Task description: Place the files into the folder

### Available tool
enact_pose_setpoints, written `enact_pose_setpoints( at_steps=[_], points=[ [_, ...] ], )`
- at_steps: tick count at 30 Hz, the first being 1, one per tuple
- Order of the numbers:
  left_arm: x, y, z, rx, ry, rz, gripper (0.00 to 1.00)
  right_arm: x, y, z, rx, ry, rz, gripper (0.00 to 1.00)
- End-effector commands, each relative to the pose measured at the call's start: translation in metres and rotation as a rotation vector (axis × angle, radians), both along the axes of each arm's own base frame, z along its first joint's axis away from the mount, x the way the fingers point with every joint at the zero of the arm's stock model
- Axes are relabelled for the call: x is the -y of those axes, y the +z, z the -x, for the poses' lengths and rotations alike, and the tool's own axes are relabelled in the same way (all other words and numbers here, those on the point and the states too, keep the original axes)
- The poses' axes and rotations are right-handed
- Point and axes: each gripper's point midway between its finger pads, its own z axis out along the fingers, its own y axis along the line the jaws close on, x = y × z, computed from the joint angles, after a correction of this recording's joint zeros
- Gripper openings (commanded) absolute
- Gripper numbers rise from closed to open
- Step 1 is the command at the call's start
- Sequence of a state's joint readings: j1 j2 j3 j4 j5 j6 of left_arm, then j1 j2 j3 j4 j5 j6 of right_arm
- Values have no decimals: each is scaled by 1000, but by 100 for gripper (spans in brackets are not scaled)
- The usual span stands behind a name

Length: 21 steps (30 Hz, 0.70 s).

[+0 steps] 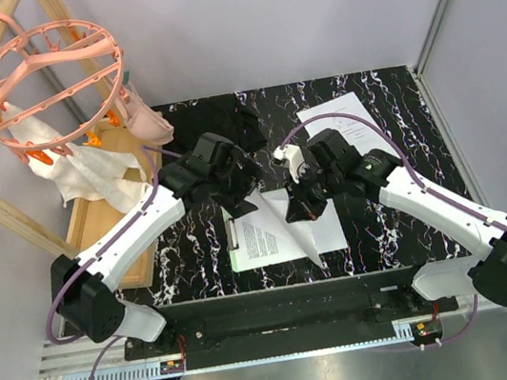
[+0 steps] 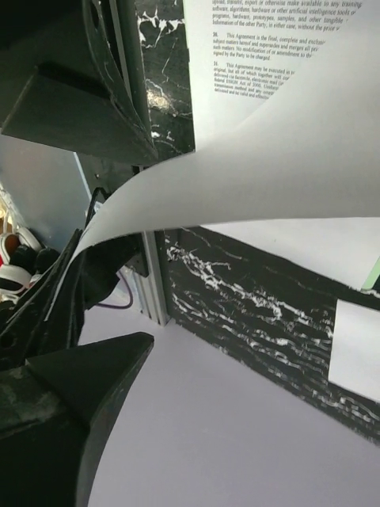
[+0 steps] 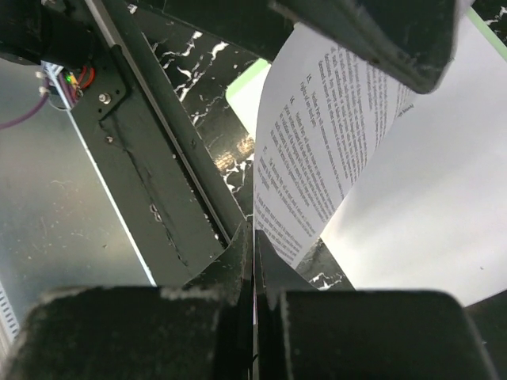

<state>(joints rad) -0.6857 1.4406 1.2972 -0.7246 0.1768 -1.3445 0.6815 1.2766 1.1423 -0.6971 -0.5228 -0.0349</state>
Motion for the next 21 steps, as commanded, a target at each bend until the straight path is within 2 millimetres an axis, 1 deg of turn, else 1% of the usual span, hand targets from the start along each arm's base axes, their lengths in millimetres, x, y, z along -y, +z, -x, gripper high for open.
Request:
enact_pose_setpoints(
  at_steps=[1,2,3,6,7,8,12,13,14,15,16,17,18,19,20,21],
  points=[
    [-1,5,-11,47,39,-53,79,0,13,-8,84,-4,16,0],
    [-1,3,-9,38,37,-62,76,0,13,-7,86,-6,19,0],
    [-1,-2,-10,30,38,-74,68,0,13,-8,93,-8,22,0],
    [0,-12,-7,13,26,-104,55,0,13,-8,100,-12,30,0],
    [0,-15,-6,2,22,-108,46,0,13,-8,102,-10,33,1],
    [-1,-17,-5,-7,19,-116,42,0,12,-8,103,-10,36,2],
    [0,-22,-7,-8,10,-137,31,1,9,-10,112,-21,49,4],
    [1,-21,-8,-6,7,-137,23,1,8,-11,113,-24,50,8],
    [1,-22,-8,-1,-3,-143,18,1,8,-12,113,-34,50,12],
    [1,-22,-9,6,-9,-149,12,1,10,-13,120,-43,46,17],
    [2,-18,-12,33,-30,-154,8,2,11,-14,123,-51,42,35],
    [2,-15,-13,50,-42,-157,1,1,15,-14,118,-76,31,44],
    [3,-14,-15,62,-58,-163,0,3,24,-19,154,-109,12,51],
    [6,-3,-20,97,-68,-153,0,5,30,-20,174,-123,-1,57],
    [6,2,-23,136,-105,-164,0,6,37,-21,156,-179,-26,75],
    [7,9,-27,172,-118,-170,0,14,51,-27,207,-250,-42,82]
  ],
)
